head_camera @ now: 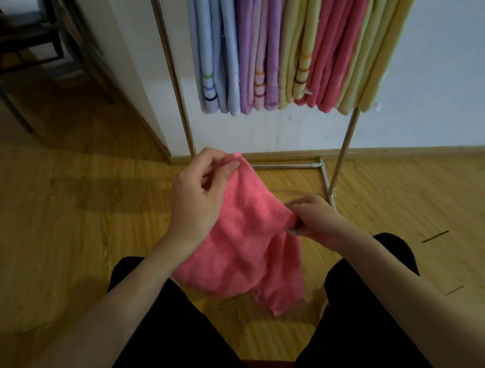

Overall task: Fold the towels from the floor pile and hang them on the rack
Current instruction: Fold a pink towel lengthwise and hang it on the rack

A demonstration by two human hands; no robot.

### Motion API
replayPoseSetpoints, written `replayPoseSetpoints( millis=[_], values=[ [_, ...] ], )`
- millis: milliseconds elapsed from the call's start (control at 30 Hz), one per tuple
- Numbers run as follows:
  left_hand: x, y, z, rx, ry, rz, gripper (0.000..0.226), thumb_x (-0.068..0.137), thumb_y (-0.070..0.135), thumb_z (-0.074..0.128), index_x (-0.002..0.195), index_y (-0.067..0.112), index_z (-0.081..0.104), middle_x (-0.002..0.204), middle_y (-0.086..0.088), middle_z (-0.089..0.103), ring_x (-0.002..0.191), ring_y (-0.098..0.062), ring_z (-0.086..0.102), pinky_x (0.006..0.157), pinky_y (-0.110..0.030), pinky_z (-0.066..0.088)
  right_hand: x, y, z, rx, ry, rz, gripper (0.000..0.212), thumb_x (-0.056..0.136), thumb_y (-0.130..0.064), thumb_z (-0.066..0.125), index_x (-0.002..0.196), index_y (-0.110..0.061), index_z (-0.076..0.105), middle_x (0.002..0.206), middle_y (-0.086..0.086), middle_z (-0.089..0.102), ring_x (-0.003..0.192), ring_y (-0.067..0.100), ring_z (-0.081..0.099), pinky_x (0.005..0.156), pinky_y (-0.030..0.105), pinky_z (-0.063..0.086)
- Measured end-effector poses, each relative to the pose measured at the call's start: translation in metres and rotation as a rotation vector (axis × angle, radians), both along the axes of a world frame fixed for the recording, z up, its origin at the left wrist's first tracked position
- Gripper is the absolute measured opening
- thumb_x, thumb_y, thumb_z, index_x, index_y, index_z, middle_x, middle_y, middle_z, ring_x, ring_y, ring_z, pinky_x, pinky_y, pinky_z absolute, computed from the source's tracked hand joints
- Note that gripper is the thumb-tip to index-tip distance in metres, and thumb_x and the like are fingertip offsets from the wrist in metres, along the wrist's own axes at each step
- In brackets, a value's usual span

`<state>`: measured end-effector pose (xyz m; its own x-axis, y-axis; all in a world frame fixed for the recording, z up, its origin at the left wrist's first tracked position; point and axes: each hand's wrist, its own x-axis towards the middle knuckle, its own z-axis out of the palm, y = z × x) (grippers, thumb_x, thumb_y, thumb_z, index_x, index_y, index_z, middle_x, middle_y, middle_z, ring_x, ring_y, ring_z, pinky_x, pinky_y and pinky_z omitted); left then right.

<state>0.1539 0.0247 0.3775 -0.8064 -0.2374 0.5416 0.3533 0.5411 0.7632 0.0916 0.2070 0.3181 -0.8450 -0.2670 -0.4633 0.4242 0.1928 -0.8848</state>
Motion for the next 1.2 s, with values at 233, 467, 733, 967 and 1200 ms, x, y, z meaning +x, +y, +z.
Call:
replayPoseSetpoints(
  millis=[233,467,733,967,1200],
  values=[
    [-0.016,0.017,0.031,-0.011,-0.065,-0.177,0.01,0.088,0.017,0.064,0.082,0.012,0.059,0.07,-0.005,0.063,0.064,-0.015,0.061,0.057,-0.016,0.043,-0.003,0.013,0.025,0.074,0.331,0.19,0.025,0.091,0.001,0.049,0.091,-0.005,0.073,0.082,-0.005,0.069,0.072,-0.005,0.06,0.062,0.005,0.042],
    [-0.028,0.021,0.027,-0.008,-0.149,-0.173,0.012,0.087,0.016,0.065,0.081,0.008,0.06,0.068,-0.004,0.064,0.061,-0.002,0.059,0.056,-0.012,0.042,-0.002,-0.006,0.047,-0.354,0.535,0.224,0.016,0.088,-0.003,0.058,0.098,0.007,0.065,0.092,0.017,0.066,0.088,0.024,0.062,0.086,0.034,0.048],
    [-0.012,0.01,0.019,0.232,-0.365,-0.237,0.029,0.07,0.027,0.072,0.092,0.01,0.067,0.077,-0.002,0.072,0.069,-0.009,0.068,0.058,-0.015,0.05,-0.001,-0.015,0.06,-0.38,0.63,0.156,0.012,0.096,-0.011,0.053,0.094,-0.001,0.059,0.079,0.012,0.061,0.072,0.018,0.057,0.065,0.026,0.047],
    [0.006,-0.003,-0.03,0.097,-0.617,-0.299,0.038,0.071,0.039,0.078,0.075,0.003,0.069,0.074,-0.012,0.071,0.068,-0.023,0.067,0.061,-0.039,0.053,-0.001,-0.016,0.075,-0.386,0.635,0.063,0.011,0.097,-0.017,0.053,0.088,-0.011,0.057,0.065,-0.011,0.058,0.062,0.003,0.051,0.056,0.015,0.039],
    [0.009,-0.031,-0.051,0.178,-0.791,-0.162,0.022,0.094,0.022,0.056,0.091,0.005,0.069,0.075,-0.008,0.065,0.066,-0.015,0.06,0.059,-0.025,0.048,-0.012,-0.003,0.059,-0.262,0.591,-0.068,0.016,0.094,-0.024,0.059,0.094,-0.011,0.068,0.088,0.003,0.068,0.084,0.014,0.063,0.077,0.03,0.051]
  ],
)
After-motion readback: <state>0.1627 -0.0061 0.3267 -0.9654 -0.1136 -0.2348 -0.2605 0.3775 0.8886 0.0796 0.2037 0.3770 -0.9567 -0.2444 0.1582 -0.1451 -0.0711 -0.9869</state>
